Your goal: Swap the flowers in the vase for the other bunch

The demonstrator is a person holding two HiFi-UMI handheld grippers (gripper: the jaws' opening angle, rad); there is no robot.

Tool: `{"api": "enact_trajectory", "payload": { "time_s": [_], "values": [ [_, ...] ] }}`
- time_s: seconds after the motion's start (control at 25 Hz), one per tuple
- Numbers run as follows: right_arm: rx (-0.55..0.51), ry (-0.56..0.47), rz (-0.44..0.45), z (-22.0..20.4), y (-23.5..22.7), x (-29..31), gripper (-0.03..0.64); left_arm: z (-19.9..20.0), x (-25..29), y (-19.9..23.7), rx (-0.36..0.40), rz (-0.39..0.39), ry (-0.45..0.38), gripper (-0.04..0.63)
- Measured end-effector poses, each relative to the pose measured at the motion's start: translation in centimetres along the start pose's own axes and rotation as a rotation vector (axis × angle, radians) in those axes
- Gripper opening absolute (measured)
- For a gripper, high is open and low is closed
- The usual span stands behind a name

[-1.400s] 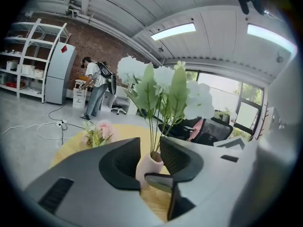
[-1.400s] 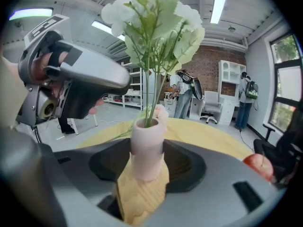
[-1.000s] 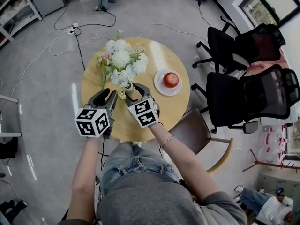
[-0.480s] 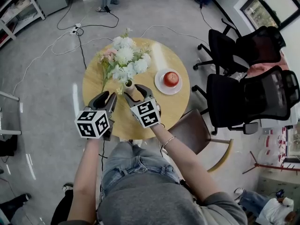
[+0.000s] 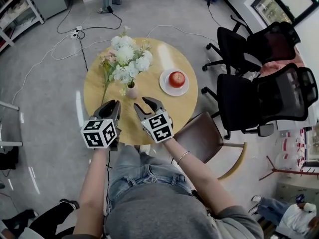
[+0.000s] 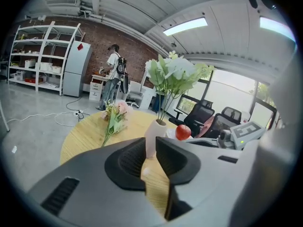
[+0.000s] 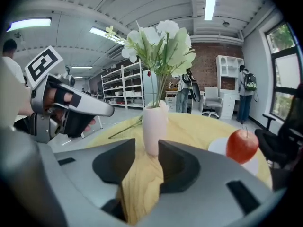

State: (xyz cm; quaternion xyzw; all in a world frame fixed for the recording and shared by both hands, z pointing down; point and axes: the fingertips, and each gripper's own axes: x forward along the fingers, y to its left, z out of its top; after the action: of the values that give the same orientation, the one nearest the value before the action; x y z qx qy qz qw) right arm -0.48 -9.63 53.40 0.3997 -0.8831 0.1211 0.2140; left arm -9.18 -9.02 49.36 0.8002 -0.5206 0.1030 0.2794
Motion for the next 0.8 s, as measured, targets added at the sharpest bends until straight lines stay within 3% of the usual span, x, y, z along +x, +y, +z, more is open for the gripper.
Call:
{"api": "enact_trajectory", "payload": {
  "time_s": [0.36, 0.56, 0.8],
  "values": [
    [0.079, -0.061, -0.060, 0.4, -0.8, -3.5, 0.034, -1.5, -0.6, 0.0, 0.018, 0.006, 0.015, 0.038],
    [0.070, -0.081, -0.082, 1.3, -0.7, -4.7, 0.015, -1.4, -1.1, -0.1, 0.017, -0.001, 0.002, 0.025],
    [0.079, -0.119, -0.100, 3.1, 0.3, -6.4, 0.011, -0.7, -2.8, -0.5, 0.090, -0.007, -0.019, 0.018]
  ]
}}
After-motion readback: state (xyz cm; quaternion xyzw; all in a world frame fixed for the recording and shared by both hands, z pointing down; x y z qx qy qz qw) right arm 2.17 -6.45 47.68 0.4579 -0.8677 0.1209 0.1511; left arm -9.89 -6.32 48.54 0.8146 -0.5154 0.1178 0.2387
